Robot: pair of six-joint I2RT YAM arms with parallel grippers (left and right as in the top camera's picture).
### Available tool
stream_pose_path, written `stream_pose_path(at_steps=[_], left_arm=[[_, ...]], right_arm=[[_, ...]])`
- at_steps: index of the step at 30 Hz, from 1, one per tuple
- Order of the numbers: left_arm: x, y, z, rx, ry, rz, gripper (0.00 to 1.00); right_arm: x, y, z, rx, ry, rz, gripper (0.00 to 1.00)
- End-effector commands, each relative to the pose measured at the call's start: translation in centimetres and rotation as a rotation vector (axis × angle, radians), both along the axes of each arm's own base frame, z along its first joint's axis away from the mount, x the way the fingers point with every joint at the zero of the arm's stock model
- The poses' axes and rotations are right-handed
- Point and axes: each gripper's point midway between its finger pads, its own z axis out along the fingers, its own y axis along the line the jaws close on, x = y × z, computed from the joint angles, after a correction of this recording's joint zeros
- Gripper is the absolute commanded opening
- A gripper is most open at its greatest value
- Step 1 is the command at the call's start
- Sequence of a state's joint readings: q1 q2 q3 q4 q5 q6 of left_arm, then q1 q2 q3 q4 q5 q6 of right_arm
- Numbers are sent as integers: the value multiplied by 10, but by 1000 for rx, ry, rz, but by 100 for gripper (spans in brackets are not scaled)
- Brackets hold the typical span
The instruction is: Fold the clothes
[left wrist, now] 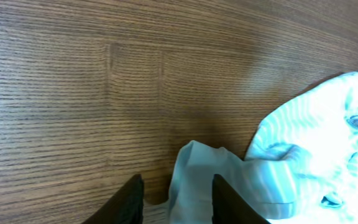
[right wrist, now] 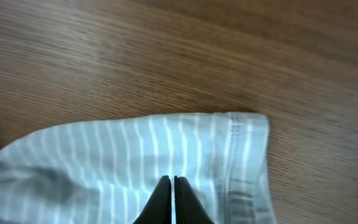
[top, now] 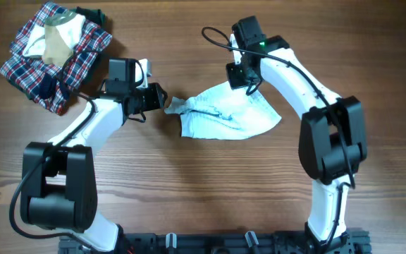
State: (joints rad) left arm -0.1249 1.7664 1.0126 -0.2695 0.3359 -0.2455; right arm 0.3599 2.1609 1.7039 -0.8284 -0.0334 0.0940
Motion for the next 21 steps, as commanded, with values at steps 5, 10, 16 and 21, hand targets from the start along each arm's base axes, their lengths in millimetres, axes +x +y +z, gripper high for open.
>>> stream_pose_path(at_steps=[5, 10, 16, 21], left_arm=[[5, -3, 12, -18, -37, -13, 34], [5, -3, 13, -18, -39, -13, 34], [7, -3, 13, -19, -45, -13, 35], [7, -3, 13, -7, -55, -34, 36]], right_arm=[[1, -6, -37, 10, 57, -49, 4], [6, -5, -49, 11, 52, -51, 4], [9, -11, -72, -14, 64, -64, 4], [23, -36, -71, -66, 21, -116, 4]])
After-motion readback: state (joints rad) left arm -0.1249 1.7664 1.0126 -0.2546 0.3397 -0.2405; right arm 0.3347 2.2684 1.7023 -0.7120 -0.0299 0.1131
